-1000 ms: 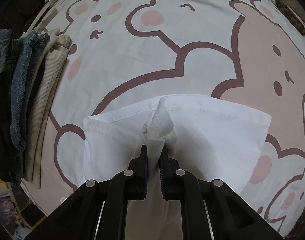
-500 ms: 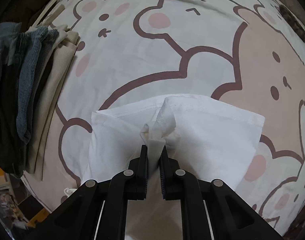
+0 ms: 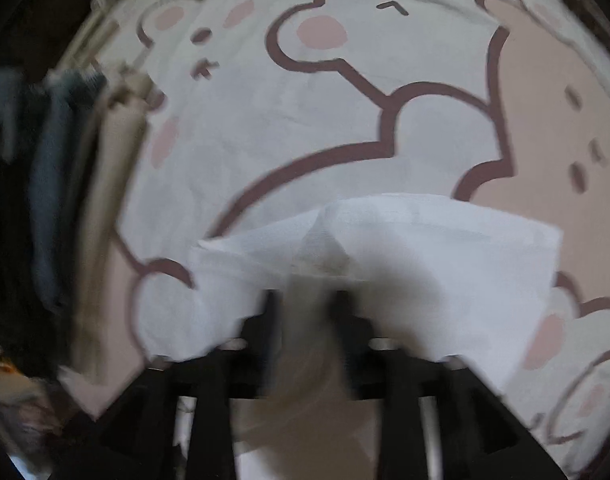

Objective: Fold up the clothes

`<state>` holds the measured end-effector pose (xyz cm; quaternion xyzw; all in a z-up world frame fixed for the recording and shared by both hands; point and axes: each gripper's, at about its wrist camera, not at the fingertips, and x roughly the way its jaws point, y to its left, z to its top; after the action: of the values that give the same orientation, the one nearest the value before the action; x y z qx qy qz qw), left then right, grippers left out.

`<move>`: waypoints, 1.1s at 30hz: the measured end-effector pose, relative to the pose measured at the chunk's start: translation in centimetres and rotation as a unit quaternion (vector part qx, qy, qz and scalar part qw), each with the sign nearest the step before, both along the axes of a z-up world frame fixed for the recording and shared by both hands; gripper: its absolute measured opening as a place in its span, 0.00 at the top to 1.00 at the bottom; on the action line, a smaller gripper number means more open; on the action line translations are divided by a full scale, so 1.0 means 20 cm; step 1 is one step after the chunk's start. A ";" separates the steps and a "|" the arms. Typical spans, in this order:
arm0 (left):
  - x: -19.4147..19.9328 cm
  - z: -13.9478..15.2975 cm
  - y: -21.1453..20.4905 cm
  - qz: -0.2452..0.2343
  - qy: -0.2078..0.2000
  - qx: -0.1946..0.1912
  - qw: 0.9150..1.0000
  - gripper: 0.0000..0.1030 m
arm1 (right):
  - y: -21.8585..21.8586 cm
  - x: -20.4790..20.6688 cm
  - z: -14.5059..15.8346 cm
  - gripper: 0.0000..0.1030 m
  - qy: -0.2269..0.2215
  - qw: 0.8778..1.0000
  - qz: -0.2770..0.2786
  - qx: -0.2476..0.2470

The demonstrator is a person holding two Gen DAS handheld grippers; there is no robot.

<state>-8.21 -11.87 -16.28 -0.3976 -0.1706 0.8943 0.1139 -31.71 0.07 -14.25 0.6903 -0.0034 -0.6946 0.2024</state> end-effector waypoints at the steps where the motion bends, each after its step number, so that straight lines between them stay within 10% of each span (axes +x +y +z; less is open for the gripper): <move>1: 0.00 0.00 0.00 0.000 0.000 0.001 1.000 0.93 | 0.02 0.00 0.02 0.23 -0.001 1.000 -0.011 -0.023; 7: 0.05 0.04 -0.06 0.004 0.010 0.014 1.000 0.89 | 0.19 -0.07 0.23 0.14 0.023 0.988 -0.075 -0.133; 10: 0.09 0.13 -0.07 0.004 0.040 0.002 0.999 0.88 | 0.13 -0.11 0.29 0.16 0.049 0.991 -0.075 -0.098; 15: 0.09 0.31 -0.04 -0.029 0.105 -0.022 0.994 0.87 | 0.23 -0.07 0.11 0.60 -0.002 0.995 -0.064 -0.077; 24: -0.13 0.16 0.22 -0.136 0.058 -0.124 0.981 0.87 | 0.35 0.04 -0.03 0.65 -0.027 0.992 -0.084 -0.087; 27: -0.12 0.13 0.22 -0.137 0.051 -0.130 0.981 0.87 | 0.34 0.05 -0.02 0.93 -0.026 0.990 -0.075 -0.113; 33: -0.10 0.13 0.11 -0.100 0.048 -0.115 0.987 0.87 | 0.28 0.09 0.15 0.95 0.023 0.989 -0.044 -0.136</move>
<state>-10.11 -9.60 -13.70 -0.3793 -0.0200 0.9103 0.1645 -29.90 5.71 -11.28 0.6394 -0.1240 -0.7116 0.2635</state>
